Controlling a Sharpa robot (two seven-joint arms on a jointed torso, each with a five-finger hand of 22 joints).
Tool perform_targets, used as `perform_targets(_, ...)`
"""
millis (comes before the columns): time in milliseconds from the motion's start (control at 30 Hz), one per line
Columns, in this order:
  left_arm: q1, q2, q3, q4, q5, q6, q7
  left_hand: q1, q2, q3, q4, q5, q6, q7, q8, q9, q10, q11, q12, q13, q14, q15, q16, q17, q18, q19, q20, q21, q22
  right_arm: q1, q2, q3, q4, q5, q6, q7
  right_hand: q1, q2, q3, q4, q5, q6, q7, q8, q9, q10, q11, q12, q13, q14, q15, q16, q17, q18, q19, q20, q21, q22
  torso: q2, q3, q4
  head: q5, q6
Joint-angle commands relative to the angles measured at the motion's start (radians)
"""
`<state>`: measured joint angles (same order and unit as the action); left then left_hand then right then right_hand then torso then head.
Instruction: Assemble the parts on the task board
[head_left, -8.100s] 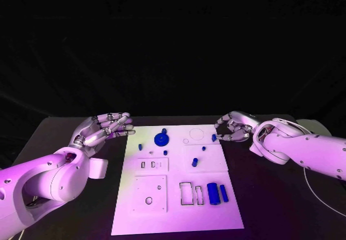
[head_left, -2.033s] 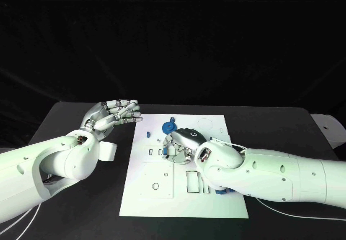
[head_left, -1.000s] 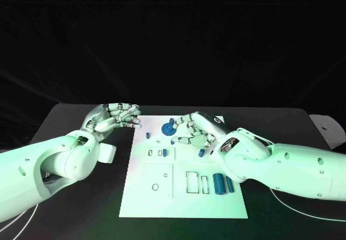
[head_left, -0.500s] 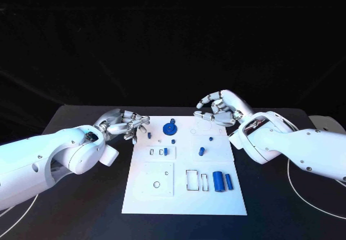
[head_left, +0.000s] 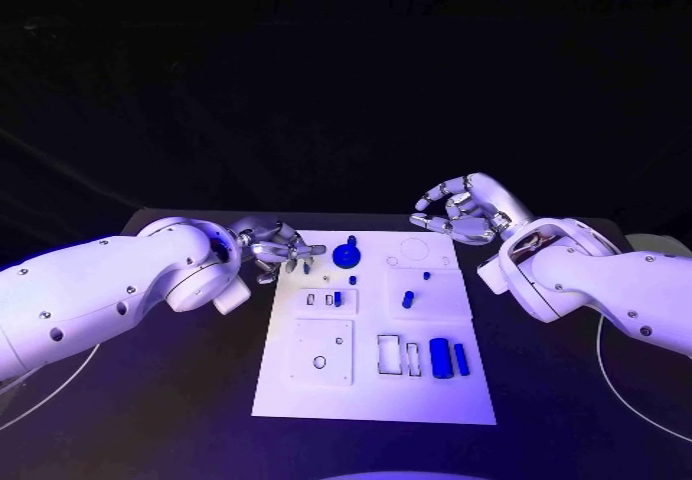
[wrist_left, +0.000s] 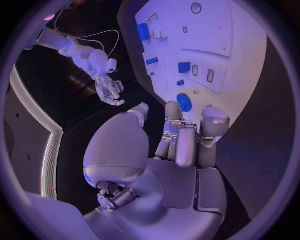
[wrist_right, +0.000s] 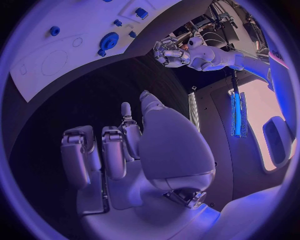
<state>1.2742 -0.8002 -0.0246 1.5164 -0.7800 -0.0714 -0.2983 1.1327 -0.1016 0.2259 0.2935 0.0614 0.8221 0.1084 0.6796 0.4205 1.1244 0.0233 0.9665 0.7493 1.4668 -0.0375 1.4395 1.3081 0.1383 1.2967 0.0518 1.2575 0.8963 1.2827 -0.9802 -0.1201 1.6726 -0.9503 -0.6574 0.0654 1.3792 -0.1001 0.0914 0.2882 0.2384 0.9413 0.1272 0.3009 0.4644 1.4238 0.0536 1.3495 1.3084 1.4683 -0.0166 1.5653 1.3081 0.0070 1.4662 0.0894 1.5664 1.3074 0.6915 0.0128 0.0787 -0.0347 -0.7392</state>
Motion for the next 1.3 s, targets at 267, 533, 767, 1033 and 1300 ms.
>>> perform_targets(267, 0.026, 0.091, -0.008, -0.071, -0.159, 0.185, -0.187, -0.018, 0.004, -0.024, 0.0, -0.003, -0.002, -0.014, 0.026, 0.02, 0.018, -0.004, 0.046, 0.048, 0.059, -0.011, 0.023, 0.094, -0.025, 0.032, -0.006, 0.02, 0.038, -0.001, -0.004, -0.004, -0.002, -0.005, 0.027, -0.03, -0.002, 0.004, 0.011, 0.0, 0.018, -0.012, -0.001, 0.004, 0.004, -0.001, -0.009, 0.003, 0.094, 0.096, -0.007, -0.006, 0.236, -0.007, 0.105, -0.006, 0.004, 0.263, -0.009, 0.0047, 0.0026, 0.004, -0.013)
perform_targets(533, 0.033, 0.162, -0.015, -0.132, -0.183, 0.23, -0.201, -0.015, 0.004, -0.029, -0.002, -0.001, -0.009, -0.014, 0.029, 0.024, -0.002, -0.004, 0.029, 0.024, 0.065, -0.011, 0.037, 0.116, -0.028, 0.039, -0.007, 0.025, 0.051, -0.002, 0.0, -0.005, -0.005, -0.01, 0.03, -0.039, -0.002, 0.003, 0.015, 0.0, 0.03, -0.016, -0.001, 0.007, 0.007, -0.002, -0.009, 0.002, 0.093, 0.096, -0.007, -0.007, 0.235, -0.007, 0.105, -0.007, 0.004, 0.263, -0.007, 0.002, 0.0024, 0.005, -0.015)
perform_targets(767, 0.033, 0.214, -0.018, -0.178, -0.199, 0.292, -0.211, -0.023, 0.006, -0.044, 0.0, -0.003, -0.023, -0.01, 0.033, 0.03, -0.023, 0.0, 0.019, 0.01, 0.074, -0.008, 0.062, 0.152, -0.031, 0.047, -0.005, 0.032, 0.065, -0.003, 0.003, -0.006, -0.007, -0.018, 0.034, -0.048, -0.002, -0.002, 0.024, 0.0, 0.067, -0.021, -0.001, 0.012, 0.013, -0.003, -0.009, 0.0, 0.092, 0.095, -0.008, -0.008, 0.233, -0.007, 0.105, -0.008, 0.004, 0.263, -0.006, 0.0033, 0.0034, 0.004, -0.022)
perform_targets(1033, 0.033, 0.252, -0.02, -0.206, -0.215, 0.323, -0.216, -0.017, 0.015, -0.049, -0.001, 0.0, -0.025, -0.01, 0.04, 0.036, -0.02, 0.0, 0.03, 0.022, 0.078, -0.007, 0.073, 0.169, -0.035, 0.057, -0.004, 0.045, 0.09, -0.004, 0.008, -0.008, -0.011, -0.022, 0.038, -0.054, -0.003, -0.006, 0.032, 0.0, 0.089, -0.025, -0.001, 0.015, 0.017, -0.005, -0.009, -0.003, 0.09, 0.095, -0.008, -0.008, 0.233, -0.007, 0.105, -0.008, 0.004, 0.263, -0.004, 0.0031, 0.0019, 0.005, -0.027)
perform_targets(1300, 0.033, 0.263, -0.021, -0.218, -0.231, 0.389, -0.225, -0.001, 0.034, -0.039, -0.001, 0.002, -0.032, -0.01, 0.049, 0.044, -0.028, 0.0, 0.031, 0.02, 0.078, -0.006, 0.075, 0.172, -0.035, 0.057, -0.003, 0.048, 0.093, -0.006, 0.015, -0.009, -0.017, -0.022, 0.04, -0.055, -0.004, -0.007, 0.033, 0.001, 0.091, -0.026, -0.001, 0.015, 0.017, -0.006, -0.009, -0.004, 0.089, 0.095, -0.008, -0.009, 0.231, -0.007, 0.105, -0.008, 0.004, 0.263, -0.004, 0.0042, 0.0024, 0.005, -0.03)
